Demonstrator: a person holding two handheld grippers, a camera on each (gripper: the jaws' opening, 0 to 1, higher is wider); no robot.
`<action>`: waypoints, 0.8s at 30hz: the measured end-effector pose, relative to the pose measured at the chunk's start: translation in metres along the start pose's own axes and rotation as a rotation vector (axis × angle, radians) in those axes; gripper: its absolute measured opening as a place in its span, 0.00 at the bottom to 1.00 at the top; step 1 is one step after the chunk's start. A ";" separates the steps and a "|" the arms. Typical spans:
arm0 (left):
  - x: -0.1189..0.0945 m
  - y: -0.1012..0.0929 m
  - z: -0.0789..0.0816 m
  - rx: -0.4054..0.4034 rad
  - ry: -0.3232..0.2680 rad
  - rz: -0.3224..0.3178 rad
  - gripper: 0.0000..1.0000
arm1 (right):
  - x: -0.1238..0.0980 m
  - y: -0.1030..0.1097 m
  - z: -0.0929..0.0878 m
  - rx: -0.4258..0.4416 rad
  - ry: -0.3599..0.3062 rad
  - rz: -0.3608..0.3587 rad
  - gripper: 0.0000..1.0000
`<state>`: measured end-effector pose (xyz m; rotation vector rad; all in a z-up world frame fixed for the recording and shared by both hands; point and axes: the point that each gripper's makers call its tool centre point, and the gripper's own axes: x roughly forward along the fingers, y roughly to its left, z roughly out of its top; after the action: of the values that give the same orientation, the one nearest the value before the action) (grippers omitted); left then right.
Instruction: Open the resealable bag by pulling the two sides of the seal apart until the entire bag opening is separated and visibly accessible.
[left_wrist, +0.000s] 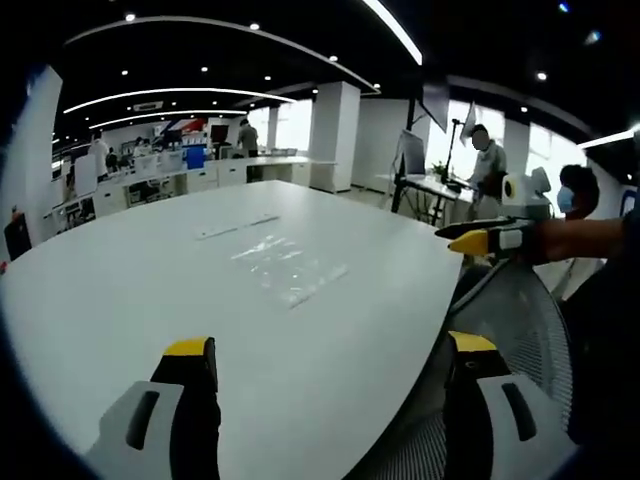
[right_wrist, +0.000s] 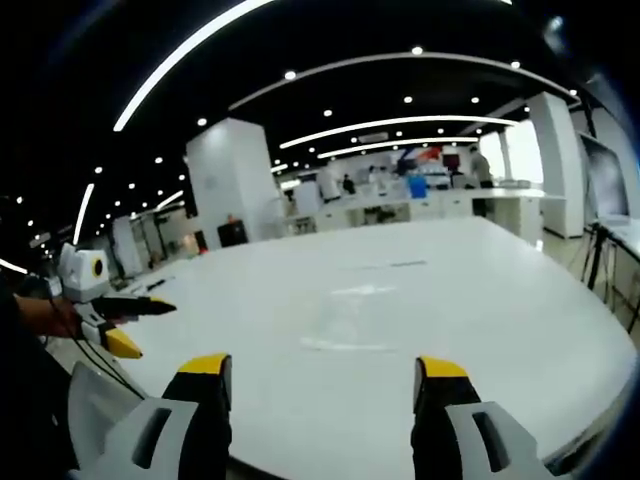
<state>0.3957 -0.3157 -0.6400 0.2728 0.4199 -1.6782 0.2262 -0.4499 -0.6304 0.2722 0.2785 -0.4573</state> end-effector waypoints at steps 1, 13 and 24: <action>0.000 -0.001 -0.001 0.001 0.003 -0.001 0.92 | 0.000 0.000 0.000 0.000 0.001 0.001 0.72; -0.002 0.000 -0.001 0.008 -0.003 0.001 0.93 | 0.001 0.000 -0.002 -0.009 0.008 -0.001 0.73; -0.001 0.000 -0.002 0.002 -0.001 0.002 0.93 | 0.001 0.002 -0.004 -0.003 0.019 0.009 0.72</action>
<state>0.3961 -0.3138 -0.6413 0.2740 0.4173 -1.6766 0.2271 -0.4477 -0.6343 0.2750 0.2961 -0.4456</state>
